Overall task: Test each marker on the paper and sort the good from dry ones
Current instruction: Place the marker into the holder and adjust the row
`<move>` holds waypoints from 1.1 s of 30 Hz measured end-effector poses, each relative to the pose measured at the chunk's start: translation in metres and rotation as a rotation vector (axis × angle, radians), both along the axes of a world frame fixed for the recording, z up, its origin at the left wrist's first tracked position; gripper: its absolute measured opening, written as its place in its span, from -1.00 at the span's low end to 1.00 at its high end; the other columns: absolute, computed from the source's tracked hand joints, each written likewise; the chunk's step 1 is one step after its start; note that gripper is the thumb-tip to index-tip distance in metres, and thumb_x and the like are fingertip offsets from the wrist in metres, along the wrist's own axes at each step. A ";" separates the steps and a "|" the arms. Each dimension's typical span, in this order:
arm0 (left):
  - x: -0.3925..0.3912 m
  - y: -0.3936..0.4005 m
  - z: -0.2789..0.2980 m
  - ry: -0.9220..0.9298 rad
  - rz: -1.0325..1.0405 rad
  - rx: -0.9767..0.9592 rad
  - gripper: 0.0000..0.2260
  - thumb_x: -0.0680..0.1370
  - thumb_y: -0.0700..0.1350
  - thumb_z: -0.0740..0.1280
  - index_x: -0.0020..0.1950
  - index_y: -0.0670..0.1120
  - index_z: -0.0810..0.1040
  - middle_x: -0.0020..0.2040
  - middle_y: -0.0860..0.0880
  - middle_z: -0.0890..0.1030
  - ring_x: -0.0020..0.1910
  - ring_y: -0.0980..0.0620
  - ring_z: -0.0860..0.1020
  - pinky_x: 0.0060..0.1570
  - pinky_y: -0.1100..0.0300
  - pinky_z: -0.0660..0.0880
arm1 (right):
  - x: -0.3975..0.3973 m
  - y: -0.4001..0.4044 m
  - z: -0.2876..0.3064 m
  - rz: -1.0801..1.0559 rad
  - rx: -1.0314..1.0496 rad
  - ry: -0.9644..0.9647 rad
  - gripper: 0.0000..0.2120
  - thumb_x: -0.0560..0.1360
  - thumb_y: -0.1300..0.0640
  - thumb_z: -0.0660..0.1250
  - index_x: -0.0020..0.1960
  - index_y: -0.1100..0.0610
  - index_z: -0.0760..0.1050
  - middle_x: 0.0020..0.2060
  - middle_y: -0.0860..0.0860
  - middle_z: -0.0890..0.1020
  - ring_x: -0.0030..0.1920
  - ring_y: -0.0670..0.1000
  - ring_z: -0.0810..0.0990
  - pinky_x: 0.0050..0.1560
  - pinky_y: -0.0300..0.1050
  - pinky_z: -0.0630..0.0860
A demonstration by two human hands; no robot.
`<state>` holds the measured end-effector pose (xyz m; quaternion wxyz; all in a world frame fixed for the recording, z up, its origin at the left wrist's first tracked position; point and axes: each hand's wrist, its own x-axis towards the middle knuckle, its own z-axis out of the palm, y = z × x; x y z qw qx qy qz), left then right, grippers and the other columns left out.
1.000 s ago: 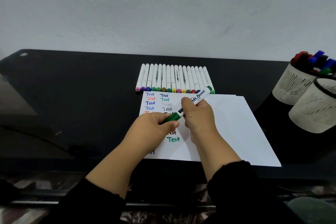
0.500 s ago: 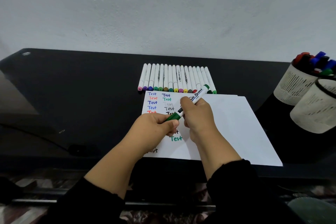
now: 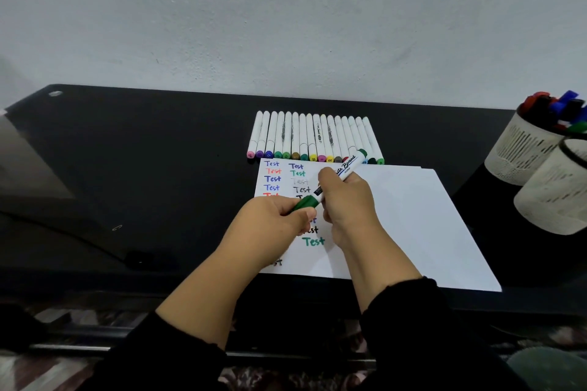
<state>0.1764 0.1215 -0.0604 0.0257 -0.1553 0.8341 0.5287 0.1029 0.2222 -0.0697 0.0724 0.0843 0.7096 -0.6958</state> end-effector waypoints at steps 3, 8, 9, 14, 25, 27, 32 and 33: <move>0.012 -0.001 -0.004 0.030 0.004 -0.203 -0.75 0.52 0.05 0.33 0.20 0.12 0.57 -0.09 0.23 0.57 -0.12 0.19 0.53 -0.20 0.32 0.42 | -0.017 0.022 0.004 -0.160 0.038 -0.038 -0.81 0.53 0.11 0.23 -0.26 0.11 0.37 -0.50 -0.01 0.41 -0.54 -0.05 0.24 -0.52 -0.25 0.19; 0.009 -0.005 -0.008 0.030 0.060 -0.161 -0.70 0.53 0.06 0.33 0.26 0.11 0.53 -0.12 0.20 0.54 -0.28 0.26 0.49 -0.42 0.45 0.35 | -0.016 0.024 0.002 -0.135 -0.095 -0.062 -0.81 0.53 0.14 0.23 -0.25 0.12 0.37 -0.50 -0.01 0.30 -0.51 -0.07 0.16 -0.56 -0.25 0.14; 0.006 -0.005 -0.008 0.032 0.068 -0.161 -0.70 0.53 0.06 0.32 0.26 0.11 0.53 -0.09 0.17 0.54 -0.30 0.26 0.47 -0.46 0.47 0.33 | -0.014 0.023 0.001 -0.129 -0.104 -0.060 -0.81 0.53 0.14 0.24 -0.25 0.12 0.38 -0.51 -0.02 0.29 -0.52 -0.08 0.15 -0.57 -0.25 0.14; 0.001 -0.007 -0.011 0.071 0.112 -0.108 -0.69 0.53 0.06 0.32 0.27 0.09 0.53 -0.04 0.20 0.54 -0.20 0.28 0.45 -0.32 0.43 0.31 | -0.006 0.031 0.003 -0.134 -0.150 -0.028 -0.82 0.52 0.11 0.30 -0.23 0.11 0.43 -0.55 -0.05 0.32 -0.57 -0.11 0.19 -0.56 -0.26 0.17; 0.005 -0.013 -0.014 0.100 0.141 0.002 -0.70 0.52 0.05 0.34 0.24 0.06 0.55 0.01 0.17 0.59 -0.10 0.27 0.48 -0.25 0.43 0.30 | 0.027 0.044 -0.005 -0.029 0.019 0.120 -0.76 0.42 0.00 0.45 -0.27 0.09 0.46 -0.57 -0.07 0.51 -0.50 -0.10 0.42 -0.38 -0.18 0.35; 0.009 -0.012 -0.015 0.107 0.139 0.010 -0.70 0.52 0.04 0.34 0.24 0.05 0.55 0.11 0.11 0.60 -0.05 0.24 0.49 -0.23 0.44 0.31 | 0.031 0.044 -0.007 -0.017 0.107 0.151 -0.69 0.41 0.00 0.45 -0.31 0.11 0.37 -0.61 -0.07 0.47 -0.56 -0.12 0.38 -0.36 -0.17 0.36; 0.013 -0.008 -0.016 0.116 0.133 -0.014 -0.70 0.52 0.04 0.34 0.24 0.04 0.56 0.16 0.10 0.58 -0.04 0.20 0.49 -0.25 0.46 0.31 | 0.039 0.041 -0.012 0.050 0.211 0.224 -0.66 0.44 0.18 0.34 -0.37 0.12 0.22 -0.65 -0.11 0.43 -0.49 -0.06 0.39 -0.33 -0.19 0.34; 0.013 -0.008 -0.016 0.119 0.129 -0.018 -0.70 0.52 0.04 0.34 0.23 0.04 0.56 0.12 0.12 0.58 -0.07 0.23 0.48 -0.26 0.46 0.30 | 0.039 0.040 -0.014 0.060 0.229 0.240 -0.65 0.44 0.19 0.34 -0.38 0.11 0.20 -0.61 -0.07 0.43 -0.44 0.00 0.40 -0.31 -0.17 0.33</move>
